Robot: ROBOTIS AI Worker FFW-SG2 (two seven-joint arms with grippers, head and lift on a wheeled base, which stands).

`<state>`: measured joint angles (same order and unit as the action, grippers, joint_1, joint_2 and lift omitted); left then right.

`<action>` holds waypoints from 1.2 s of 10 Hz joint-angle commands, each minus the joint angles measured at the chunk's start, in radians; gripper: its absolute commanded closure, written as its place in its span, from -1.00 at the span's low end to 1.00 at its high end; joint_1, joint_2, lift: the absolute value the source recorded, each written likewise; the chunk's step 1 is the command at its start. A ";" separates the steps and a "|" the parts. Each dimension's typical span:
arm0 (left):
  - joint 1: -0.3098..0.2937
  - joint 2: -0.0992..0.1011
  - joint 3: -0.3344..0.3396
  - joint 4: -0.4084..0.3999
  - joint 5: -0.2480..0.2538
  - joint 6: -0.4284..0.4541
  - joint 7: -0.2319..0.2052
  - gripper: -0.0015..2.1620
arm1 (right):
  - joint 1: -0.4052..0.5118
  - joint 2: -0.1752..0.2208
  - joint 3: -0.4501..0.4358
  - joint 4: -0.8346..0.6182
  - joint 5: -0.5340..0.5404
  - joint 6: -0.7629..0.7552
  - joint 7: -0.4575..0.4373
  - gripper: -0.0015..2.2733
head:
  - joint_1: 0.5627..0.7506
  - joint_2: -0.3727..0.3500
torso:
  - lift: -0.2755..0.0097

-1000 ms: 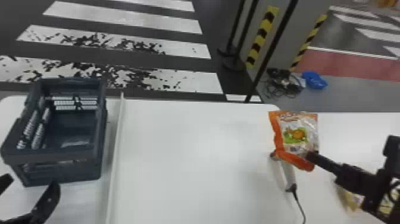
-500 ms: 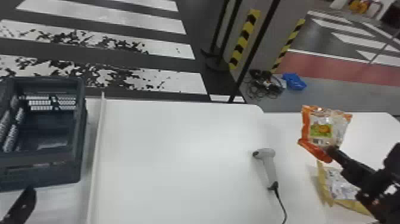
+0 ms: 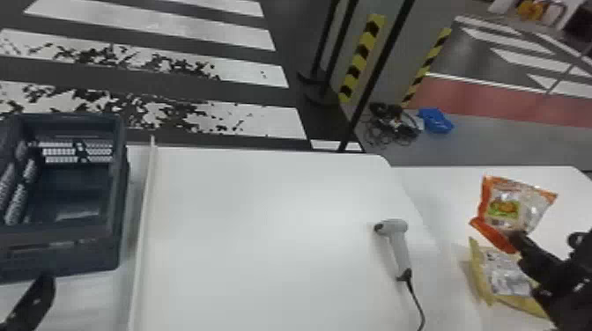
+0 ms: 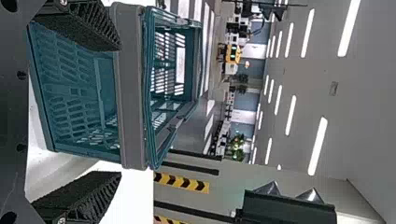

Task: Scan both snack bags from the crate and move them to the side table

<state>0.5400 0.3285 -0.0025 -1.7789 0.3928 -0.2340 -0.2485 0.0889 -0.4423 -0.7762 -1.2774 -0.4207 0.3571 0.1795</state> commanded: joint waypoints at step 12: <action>-0.003 0.003 -0.007 -0.004 0.001 -0.003 -0.002 -0.96 | 0.132 0.085 0.103 -0.201 0.005 -0.419 -0.012 -0.96 | 0.41 -0.94 | 0.24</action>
<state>0.5369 0.3316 -0.0092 -1.7816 0.3948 -0.2369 -0.2499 0.1975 -0.3811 -0.6857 -1.4182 -0.4244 -0.0604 0.1662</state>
